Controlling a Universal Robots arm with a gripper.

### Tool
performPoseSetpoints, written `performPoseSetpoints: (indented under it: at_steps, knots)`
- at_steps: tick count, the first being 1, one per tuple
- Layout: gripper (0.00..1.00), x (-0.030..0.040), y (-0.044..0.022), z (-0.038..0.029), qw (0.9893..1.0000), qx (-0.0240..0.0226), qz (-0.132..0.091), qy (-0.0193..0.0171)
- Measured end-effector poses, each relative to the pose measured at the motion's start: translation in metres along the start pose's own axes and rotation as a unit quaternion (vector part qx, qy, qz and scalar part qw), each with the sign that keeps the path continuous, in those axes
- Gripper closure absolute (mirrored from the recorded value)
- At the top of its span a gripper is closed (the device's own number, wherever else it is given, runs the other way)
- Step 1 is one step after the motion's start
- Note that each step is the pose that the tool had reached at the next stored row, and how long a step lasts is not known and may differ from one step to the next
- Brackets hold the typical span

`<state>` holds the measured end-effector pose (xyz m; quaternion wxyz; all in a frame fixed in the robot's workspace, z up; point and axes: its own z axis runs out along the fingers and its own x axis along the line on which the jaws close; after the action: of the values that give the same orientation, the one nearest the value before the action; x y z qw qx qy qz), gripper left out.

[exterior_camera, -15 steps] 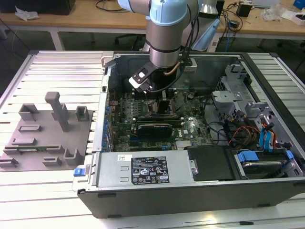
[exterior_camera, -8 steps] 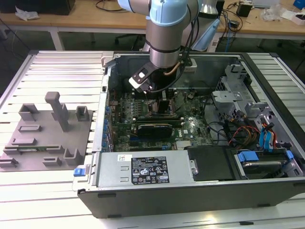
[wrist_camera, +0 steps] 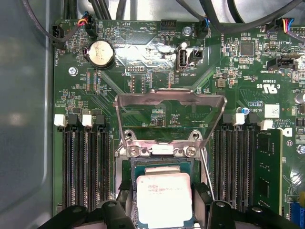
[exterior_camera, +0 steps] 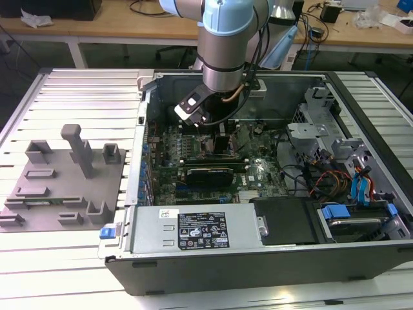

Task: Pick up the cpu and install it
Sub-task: 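Place the cpu into insertion slot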

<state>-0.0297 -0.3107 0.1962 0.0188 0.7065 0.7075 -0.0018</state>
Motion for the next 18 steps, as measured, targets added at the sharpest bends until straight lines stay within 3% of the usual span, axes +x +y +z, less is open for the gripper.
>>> performPoseSetpoints:
  at_steps: [12,14,16,18]
  knots:
    - [0.38,0.0000,0.0000,0.0003,1.0000,0.0000,0.000,0.0001]
    - [0.31,0.0000,0.0000,0.0003,1.0000,0.0000,0.000,0.0000]
    - [0.31,-0.0002,0.0003,-0.0091,1.0000,0.0000,0.000,0.0001]
    - [0.33,-0.0003,0.0003,-0.0096,1.0000,0.0000,0.000,0.0000]
